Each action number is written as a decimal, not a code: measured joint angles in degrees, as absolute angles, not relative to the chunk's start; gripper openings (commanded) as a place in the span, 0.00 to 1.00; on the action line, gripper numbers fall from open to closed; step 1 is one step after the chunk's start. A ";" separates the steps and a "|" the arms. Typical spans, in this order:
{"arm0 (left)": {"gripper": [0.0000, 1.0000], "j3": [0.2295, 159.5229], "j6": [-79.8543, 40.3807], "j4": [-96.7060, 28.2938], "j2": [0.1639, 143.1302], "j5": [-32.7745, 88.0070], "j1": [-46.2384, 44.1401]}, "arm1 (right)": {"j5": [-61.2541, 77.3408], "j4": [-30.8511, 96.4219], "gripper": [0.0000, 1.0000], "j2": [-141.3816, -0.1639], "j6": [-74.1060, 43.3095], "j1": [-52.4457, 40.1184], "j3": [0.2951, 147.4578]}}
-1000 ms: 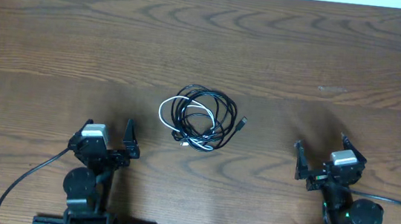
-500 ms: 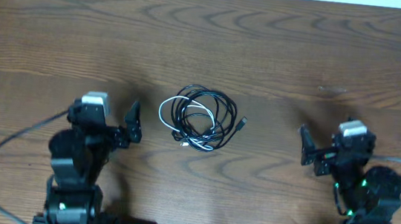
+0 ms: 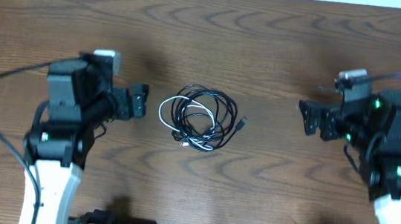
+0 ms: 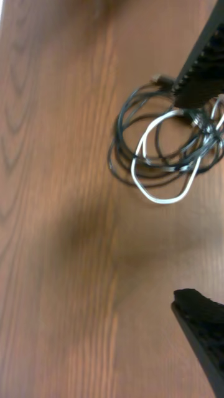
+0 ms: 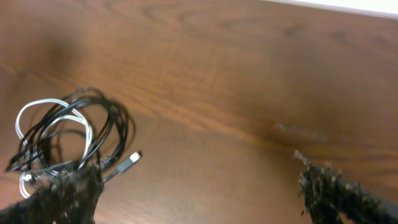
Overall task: Untangle cables
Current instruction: 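Lower the left gripper onto the cable bundle and grasp black cables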
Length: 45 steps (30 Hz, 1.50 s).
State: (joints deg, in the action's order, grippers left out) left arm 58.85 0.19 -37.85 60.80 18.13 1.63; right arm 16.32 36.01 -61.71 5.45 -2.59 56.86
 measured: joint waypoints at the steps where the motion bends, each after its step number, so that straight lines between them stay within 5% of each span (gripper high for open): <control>1: 0.98 60.86 0.36 -39.42 62.22 18.13 0.78 | 16.75 37.85 0.99 -64.01 5.45 -2.59 59.31; 16: 0.97 73.01 1.41 -49.39 75.68 22.20 -5.04 | 20.67 46.06 0.99 -75.05 5.34 -2.59 71.11; 33: 0.67 72.97 -12.27 -56.05 83.35 21.50 -5.21 | 25.10 46.06 0.93 -75.05 4.80 -2.59 71.11; 45: 0.61 72.55 -16.97 -58.37 92.18 17.65 -15.49 | 25.10 46.06 0.90 -75.05 4.80 -2.59 71.13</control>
State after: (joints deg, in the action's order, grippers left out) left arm 72.55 -16.97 -58.37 92.18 17.65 -15.49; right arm 25.10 46.06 -75.05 4.80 -2.59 71.13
